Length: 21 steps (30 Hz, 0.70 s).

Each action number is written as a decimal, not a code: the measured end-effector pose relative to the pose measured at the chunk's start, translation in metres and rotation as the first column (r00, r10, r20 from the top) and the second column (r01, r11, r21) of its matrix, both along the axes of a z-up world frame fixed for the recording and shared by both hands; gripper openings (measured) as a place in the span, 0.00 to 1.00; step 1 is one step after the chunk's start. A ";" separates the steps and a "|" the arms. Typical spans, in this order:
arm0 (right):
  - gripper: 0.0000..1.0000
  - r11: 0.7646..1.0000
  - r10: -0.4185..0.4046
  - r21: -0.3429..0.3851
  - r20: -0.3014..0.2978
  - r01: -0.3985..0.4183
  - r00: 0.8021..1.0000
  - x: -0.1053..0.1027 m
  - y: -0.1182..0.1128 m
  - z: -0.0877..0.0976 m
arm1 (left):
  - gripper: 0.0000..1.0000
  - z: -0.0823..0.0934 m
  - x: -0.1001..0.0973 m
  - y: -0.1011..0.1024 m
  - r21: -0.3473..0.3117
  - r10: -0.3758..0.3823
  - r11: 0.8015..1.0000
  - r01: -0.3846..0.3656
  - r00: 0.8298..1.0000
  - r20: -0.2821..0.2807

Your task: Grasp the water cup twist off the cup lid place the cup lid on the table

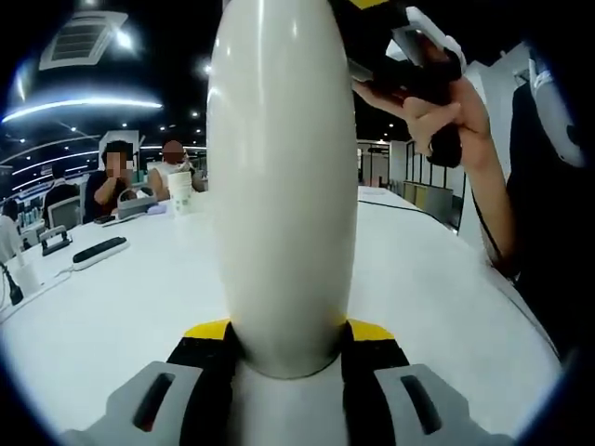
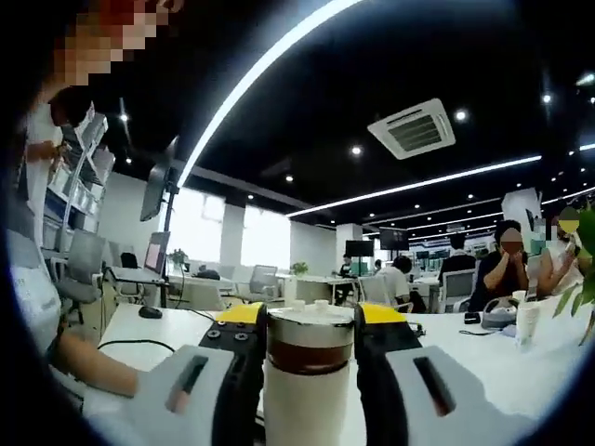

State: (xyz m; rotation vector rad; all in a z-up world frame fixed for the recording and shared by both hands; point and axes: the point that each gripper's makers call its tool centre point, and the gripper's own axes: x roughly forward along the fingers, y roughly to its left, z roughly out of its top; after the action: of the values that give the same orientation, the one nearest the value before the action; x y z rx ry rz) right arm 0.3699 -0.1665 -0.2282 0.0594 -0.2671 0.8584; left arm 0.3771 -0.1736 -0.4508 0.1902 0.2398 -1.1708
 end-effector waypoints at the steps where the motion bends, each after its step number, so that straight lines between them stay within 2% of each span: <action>1: 0.40 0.999 0.044 0.007 -0.006 -0.044 0.999 0.000 -0.001 0.000 | 0.46 0.000 0.000 0.000 0.000 0.000 1.000 0.000 1.000 0.000; 4: 0.39 0.983 0.185 0.019 -0.012 -0.185 0.983 -0.001 -0.003 0.000 | 0.46 0.000 0.001 0.001 0.000 -0.001 1.000 0.001 1.000 -0.001; 7: 0.36 0.946 0.323 0.024 -0.010 -0.323 0.946 -0.002 -0.007 0.000 | 0.46 0.000 -0.001 0.001 0.000 -0.001 1.000 0.001 1.000 -0.001; 9: 0.24 0.913 0.405 0.051 -0.022 -0.404 0.914 -0.003 -0.011 0.004 | 0.46 0.000 -0.001 0.000 0.000 0.000 1.000 0.000 1.000 -0.002; 10: 0.08 0.892 0.449 0.093 -0.068 -0.443 0.891 -0.004 -0.014 0.006 | 0.46 0.000 -0.002 0.000 0.000 0.000 1.000 0.000 1.000 -0.002; 11: 0.10 0.902 0.431 0.073 -0.119 -0.425 0.894 0.003 -0.017 0.001 | 0.46 0.000 -0.002 0.000 0.000 0.000 1.000 0.000 1.000 -0.002; 12: 0.12 0.938 0.346 0.032 -0.082 -0.345 0.935 0.016 -0.023 0.002 | 0.46 0.000 -0.002 0.000 0.000 -0.001 1.000 0.001 1.000 -0.001; 13: 0.17 0.945 0.327 0.017 -0.072 -0.326 0.942 0.018 -0.024 0.002 | 0.46 0.000 -0.002 0.000 0.000 -0.001 1.000 0.001 1.000 -0.002; 14: 0.29 0.951 0.309 0.008 -0.039 -0.309 0.950 0.017 -0.023 0.006 | 0.46 0.000 -0.002 -0.001 0.000 -0.002 1.000 0.002 1.000 -0.001; 15: 0.35 0.946 0.324 0.018 -0.051 -0.323 0.945 0.013 -0.022 0.005 | 0.46 0.000 -0.002 -0.001 0.000 -0.003 1.000 0.003 1.000 -0.001; 18: 0.35 0.949 0.315 0.034 -0.074 -0.313 0.946 0.006 -0.022 0.003 | 0.46 0.001 -0.002 -0.001 -0.001 -0.005 1.000 0.005 1.000 0.001; 19: 0.37 0.961 0.278 0.038 -0.087 -0.275 0.957 0.006 -0.024 0.001 | 0.46 0.001 -0.002 -0.002 -0.001 -0.005 1.000 0.005 1.000 0.000; 21: 0.40 0.985 0.175 0.022 -0.068 -0.173 0.982 0.003 -0.028 -0.001 | 0.46 0.001 -0.002 -0.002 0.000 -0.005 1.000 0.005 1.000 -0.001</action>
State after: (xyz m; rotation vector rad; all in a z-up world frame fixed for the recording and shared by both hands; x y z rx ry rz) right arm 0.3727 -0.1944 -0.2287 0.1291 -0.2056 1.0261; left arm 0.3754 -0.1756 -0.4496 0.1902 0.2397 -1.1754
